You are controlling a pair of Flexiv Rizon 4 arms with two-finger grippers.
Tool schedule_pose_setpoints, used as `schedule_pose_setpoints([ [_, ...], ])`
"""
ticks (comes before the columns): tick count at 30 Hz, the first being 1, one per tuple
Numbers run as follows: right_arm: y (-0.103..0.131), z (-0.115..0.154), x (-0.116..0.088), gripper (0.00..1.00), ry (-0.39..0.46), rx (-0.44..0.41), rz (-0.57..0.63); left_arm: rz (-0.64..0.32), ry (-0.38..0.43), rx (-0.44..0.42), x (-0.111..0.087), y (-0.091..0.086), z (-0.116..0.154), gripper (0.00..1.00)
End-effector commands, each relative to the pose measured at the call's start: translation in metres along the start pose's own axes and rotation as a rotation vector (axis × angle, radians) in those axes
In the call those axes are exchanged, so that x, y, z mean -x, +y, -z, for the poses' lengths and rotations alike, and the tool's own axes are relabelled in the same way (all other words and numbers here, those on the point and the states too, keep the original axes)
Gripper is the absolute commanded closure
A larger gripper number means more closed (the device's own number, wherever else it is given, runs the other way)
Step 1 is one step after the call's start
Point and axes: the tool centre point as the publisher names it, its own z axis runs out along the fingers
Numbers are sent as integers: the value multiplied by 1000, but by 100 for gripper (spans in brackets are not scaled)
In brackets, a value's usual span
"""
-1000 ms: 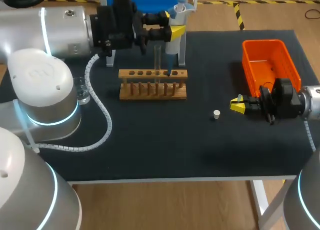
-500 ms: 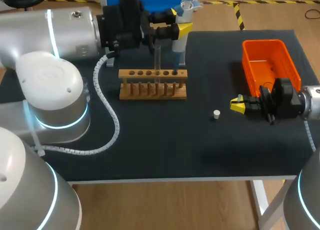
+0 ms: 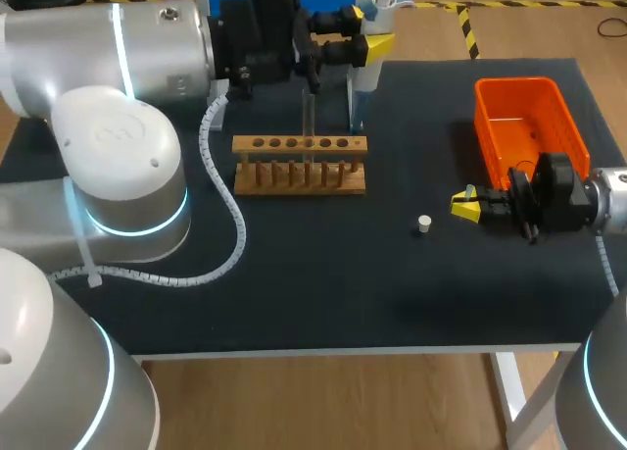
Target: Invert the test tube, pick up the pipette, mount the tip to pipette, aspirate from beaker and dispense into the tube, eject the tip, return the pipette, and cap with the stopper.
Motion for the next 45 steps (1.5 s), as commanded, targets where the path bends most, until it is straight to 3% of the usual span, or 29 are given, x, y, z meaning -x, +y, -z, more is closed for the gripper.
schedule_pose_setpoints([
  [1,0,1,-1,100,-1,-1,0,5,0,10,1,-2,-3,100],
  [36,0,1,-1,100,-1,-1,0,8,7,23,1,-3,-2,100],
  [45,-4,-18,7,100,-20,-42,18,8,7,23,1,-3,-2,100],
])
